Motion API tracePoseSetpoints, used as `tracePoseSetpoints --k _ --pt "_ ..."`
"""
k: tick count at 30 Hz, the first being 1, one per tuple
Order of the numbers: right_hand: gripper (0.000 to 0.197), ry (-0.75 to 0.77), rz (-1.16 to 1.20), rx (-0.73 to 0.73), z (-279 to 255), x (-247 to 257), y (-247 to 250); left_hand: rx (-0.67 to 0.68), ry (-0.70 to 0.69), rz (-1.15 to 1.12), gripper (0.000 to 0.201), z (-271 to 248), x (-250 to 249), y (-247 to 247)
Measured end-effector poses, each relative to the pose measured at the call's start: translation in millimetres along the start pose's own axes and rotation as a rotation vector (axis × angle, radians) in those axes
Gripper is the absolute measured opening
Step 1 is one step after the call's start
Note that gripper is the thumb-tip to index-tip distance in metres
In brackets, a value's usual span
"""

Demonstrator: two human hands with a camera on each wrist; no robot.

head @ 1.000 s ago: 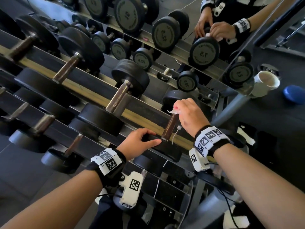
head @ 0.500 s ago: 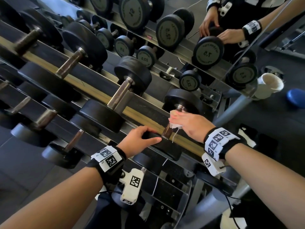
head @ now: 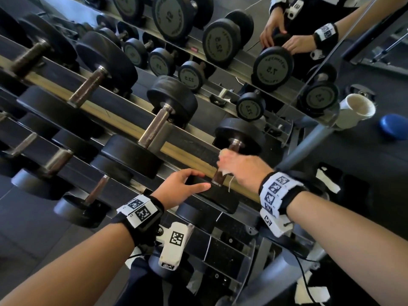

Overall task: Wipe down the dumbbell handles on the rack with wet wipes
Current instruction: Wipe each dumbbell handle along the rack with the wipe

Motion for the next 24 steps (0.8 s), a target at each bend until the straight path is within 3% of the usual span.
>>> tracePoseSetpoints --k 4,7,10,13,16,21,24 --pt "0.058 0.180 0.045 0.073 -2.4 14.6 -11.8 -0.017 -0.007 0.007 0.045 -1.6 3.2 1.0" --pt "0.070 0.051 0.026 0.094 11.9 -17.1 -1.8 -0.029 -0.008 0.010 0.050 -3.2 5.4 0.7" --pt "0.067 -0.015 -0.002 0.127 18.0 -18.5 -5.8 -0.042 -0.014 0.023 0.054 -4.5 6.5 0.9" --pt "0.063 0.112 0.042 0.071 6.1 9.4 -14.6 -0.061 -0.022 0.032 0.055 -4.8 7.1 0.6" --pt "0.068 0.235 0.024 0.163 1.2 16.7 -19.0 -0.070 -0.019 0.031 0.059 -4.0 8.6 0.7" --pt "0.074 0.034 -0.154 0.251 24.1 -25.8 -2.3 -0.030 0.027 0.041 0.066 -2.5 11.7 1.4" --pt "0.069 0.003 -0.108 0.198 22.5 -17.0 -1.4 -0.026 0.039 0.049 0.068 -2.3 12.5 2.1"
Point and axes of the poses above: each hand's wrist, its own z-axis towards the middle knuckle, its own y-axis out of the back of the hand, x = y × z, the point moved 8 cm from there along z, towards the middle knuckle, and after that the axes turned 3 degrees about x, right-handed, at the moved point
